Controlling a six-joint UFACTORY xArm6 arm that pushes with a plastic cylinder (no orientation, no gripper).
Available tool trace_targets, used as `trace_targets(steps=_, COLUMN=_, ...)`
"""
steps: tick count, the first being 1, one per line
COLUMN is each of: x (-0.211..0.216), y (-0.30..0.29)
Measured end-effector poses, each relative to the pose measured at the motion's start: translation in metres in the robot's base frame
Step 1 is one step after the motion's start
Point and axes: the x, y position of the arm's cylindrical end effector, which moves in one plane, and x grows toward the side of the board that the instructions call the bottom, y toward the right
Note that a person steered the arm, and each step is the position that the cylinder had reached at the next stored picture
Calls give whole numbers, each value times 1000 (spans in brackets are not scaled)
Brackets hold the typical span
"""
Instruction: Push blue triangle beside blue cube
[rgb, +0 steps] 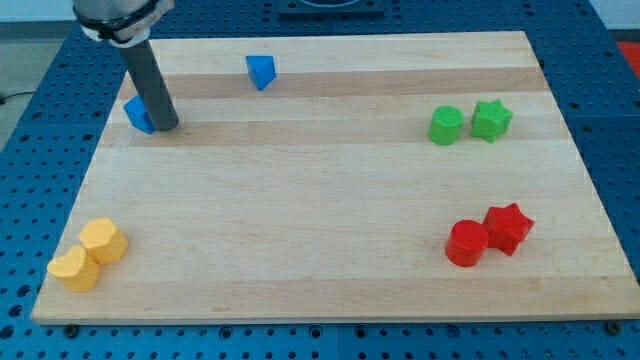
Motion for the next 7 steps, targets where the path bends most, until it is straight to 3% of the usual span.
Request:
trace_targets(steps=2, x=-6, y=145)
trace_targets(steps=3, x=-37, y=216)
trace_targets(steps=4, x=-92, y=216)
trace_targets(steps=5, x=-113, y=160)
trace_targets(steps=7, x=-95, y=42)
